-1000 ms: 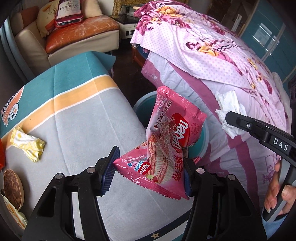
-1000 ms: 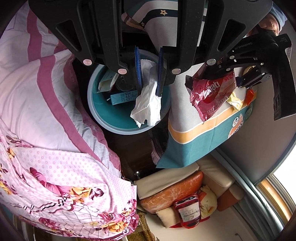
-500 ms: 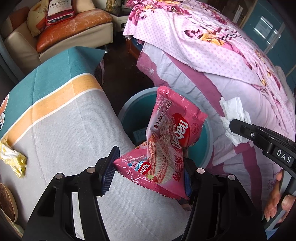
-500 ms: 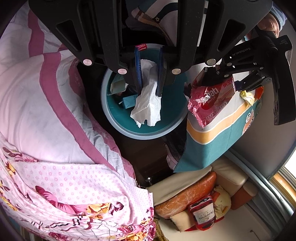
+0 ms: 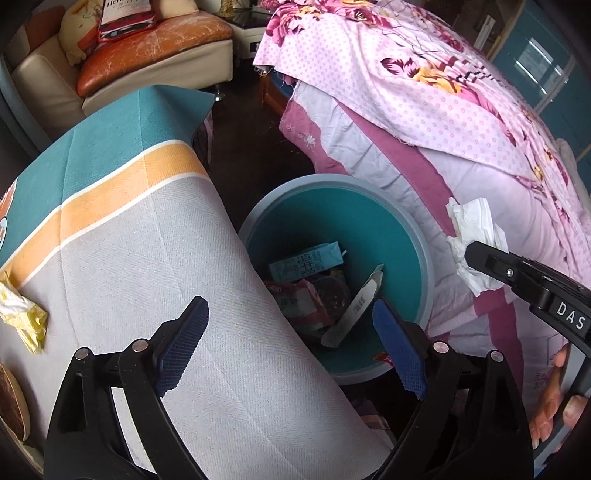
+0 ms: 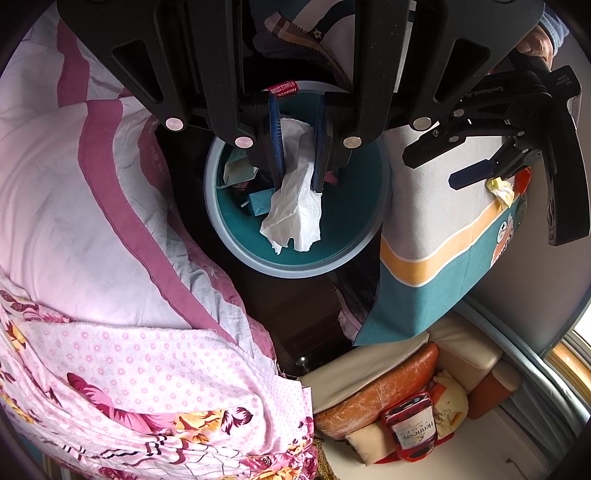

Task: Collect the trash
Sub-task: 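Open the left tool dropping the wafer pack while the right tool releases the tissue into the bin, then move both open tools back over the table toward the remaining wrappers, then grasp the orange pork floss cake bag with the left tool while the right tool grasps the blue wrapper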

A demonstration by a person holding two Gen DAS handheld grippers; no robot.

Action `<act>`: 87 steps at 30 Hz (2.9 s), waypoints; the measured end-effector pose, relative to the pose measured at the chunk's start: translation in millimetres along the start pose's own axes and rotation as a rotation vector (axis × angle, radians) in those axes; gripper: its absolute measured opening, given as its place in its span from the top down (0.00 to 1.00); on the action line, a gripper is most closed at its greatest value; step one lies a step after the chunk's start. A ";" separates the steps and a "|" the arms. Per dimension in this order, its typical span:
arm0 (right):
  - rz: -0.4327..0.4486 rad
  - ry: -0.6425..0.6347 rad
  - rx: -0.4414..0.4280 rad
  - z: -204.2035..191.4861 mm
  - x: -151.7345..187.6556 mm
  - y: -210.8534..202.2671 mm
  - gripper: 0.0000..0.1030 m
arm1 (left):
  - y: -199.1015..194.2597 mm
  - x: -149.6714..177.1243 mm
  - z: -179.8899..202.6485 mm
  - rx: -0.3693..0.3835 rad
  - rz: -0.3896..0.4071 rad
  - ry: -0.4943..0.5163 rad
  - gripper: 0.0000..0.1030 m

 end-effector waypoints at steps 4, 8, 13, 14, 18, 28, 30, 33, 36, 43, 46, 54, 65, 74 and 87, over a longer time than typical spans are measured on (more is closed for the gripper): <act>-0.009 -0.004 0.005 -3.2 -0.5 3.2 0.86 | -3.4 0.7 -6.2 0.005 0.006 -0.018 0.12; -0.022 -0.016 0.012 -8.4 -1.4 6.8 0.86 | -8.7 2.6 -10.6 0.014 0.014 -0.026 0.12; -0.046 -0.036 0.017 -18.7 -0.1 13.3 0.85 | -14.8 7.0 -15.7 0.024 0.021 -0.030 0.12; -0.051 -0.040 0.018 -20.5 0.4 14.6 0.84 | -16.0 8.1 -16.9 0.027 0.021 -0.031 0.12; -0.082 -0.051 0.028 -25.9 3.8 21.1 0.74 | -20.3 12.3 -24.4 0.036 0.025 -0.039 0.12; -0.112 -0.061 0.050 -46.1 8.6 22.5 0.34 | -34.9 30.7 -56.2 0.049 0.027 -0.076 0.12; -0.113 -0.070 0.054 -52.6 10.0 20.3 0.30 | -39.0 36.0 -63.1 0.049 0.030 -0.084 0.12; -0.112 -0.080 0.058 -61.9 13.9 15.3 0.30 | -46.7 44.3 -72.0 0.046 0.040 -0.093 0.12; -0.117 -0.091 0.062 -72.3 19.9 11.5 0.30 | -56.3 54.9 -84.3 0.051 0.051 -0.113 0.12; -0.127 -0.134 0.058 -101.2 36.8 -1.2 0.30 | -79.7 86.5 -119.6 0.034 0.070 -0.147 0.12; -0.137 -0.162 0.047 -120.2 47.0 -4.1 0.30 | -94.7 100.7 -138.9 0.029 0.089 -0.169 0.12; -0.211 -0.288 -0.009 -195.4 88.2 0.7 0.30 | -137.3 139.0 -194.9 -0.009 0.150 -0.219 0.11; -0.345 -0.491 -0.091 -305.7 152.7 23.9 0.29 | -161.2 198.9 -288.6 -0.064 0.169 -0.382 0.11; -0.430 -0.583 -0.176 -380.8 187.5 45.3 0.29 | -174.6 234.1 -348.3 -0.084 0.189 -0.529 0.11; -0.473 -0.596 -0.164 -403.4 197.9 80.0 0.56 | -179.1 241.7 -381.6 -0.099 0.191 -0.612 0.11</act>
Point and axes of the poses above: each gripper's, at about its wrist camera, not at the fingertips, and y roughly the way its jaws point, z to its right, x to its underside, the point moved 5 cm from there along y, roughly the way its jaws point, and after that the axes turned 9 degrees about -y, right-handed, at the moved point
